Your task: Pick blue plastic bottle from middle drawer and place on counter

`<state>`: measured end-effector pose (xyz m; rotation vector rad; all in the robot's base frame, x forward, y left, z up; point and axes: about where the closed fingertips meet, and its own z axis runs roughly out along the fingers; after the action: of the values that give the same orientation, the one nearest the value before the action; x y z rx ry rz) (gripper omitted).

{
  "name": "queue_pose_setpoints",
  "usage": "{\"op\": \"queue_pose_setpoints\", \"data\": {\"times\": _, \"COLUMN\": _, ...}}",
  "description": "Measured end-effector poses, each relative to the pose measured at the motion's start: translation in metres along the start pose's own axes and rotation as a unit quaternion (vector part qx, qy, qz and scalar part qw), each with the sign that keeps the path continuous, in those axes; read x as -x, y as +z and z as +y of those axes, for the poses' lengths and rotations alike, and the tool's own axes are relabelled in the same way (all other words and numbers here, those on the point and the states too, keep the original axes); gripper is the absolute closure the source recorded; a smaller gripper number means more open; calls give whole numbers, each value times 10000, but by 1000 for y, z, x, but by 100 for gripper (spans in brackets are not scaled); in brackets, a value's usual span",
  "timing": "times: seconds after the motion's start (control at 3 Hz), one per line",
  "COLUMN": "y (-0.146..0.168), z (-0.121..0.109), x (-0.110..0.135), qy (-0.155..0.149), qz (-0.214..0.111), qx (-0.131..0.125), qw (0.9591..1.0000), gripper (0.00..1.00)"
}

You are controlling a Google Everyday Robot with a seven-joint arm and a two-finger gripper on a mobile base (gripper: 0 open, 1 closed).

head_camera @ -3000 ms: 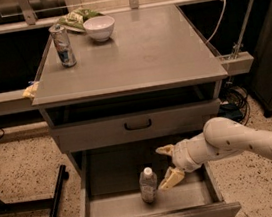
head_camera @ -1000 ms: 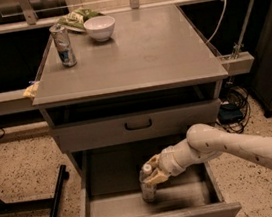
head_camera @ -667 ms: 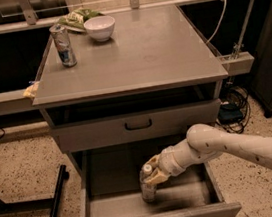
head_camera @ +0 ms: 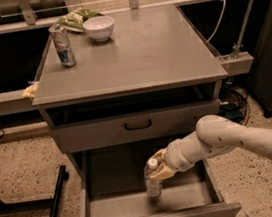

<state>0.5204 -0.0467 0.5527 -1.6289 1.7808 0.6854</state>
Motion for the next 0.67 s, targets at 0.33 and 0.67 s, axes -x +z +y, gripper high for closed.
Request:
{"op": "queue_pose_setpoints", "data": {"times": 0.33, "y": -46, "z": -1, "x": 38, "qy": 101, "qz": 193, "qx": -110, "qw": 9997, "gripper": 100}}
{"op": "queue_pose_setpoints", "data": {"times": 0.67, "y": -107, "z": -8, "x": 95, "qy": 237, "qz": 494, "qx": -381, "qw": 9978, "gripper": 100}}
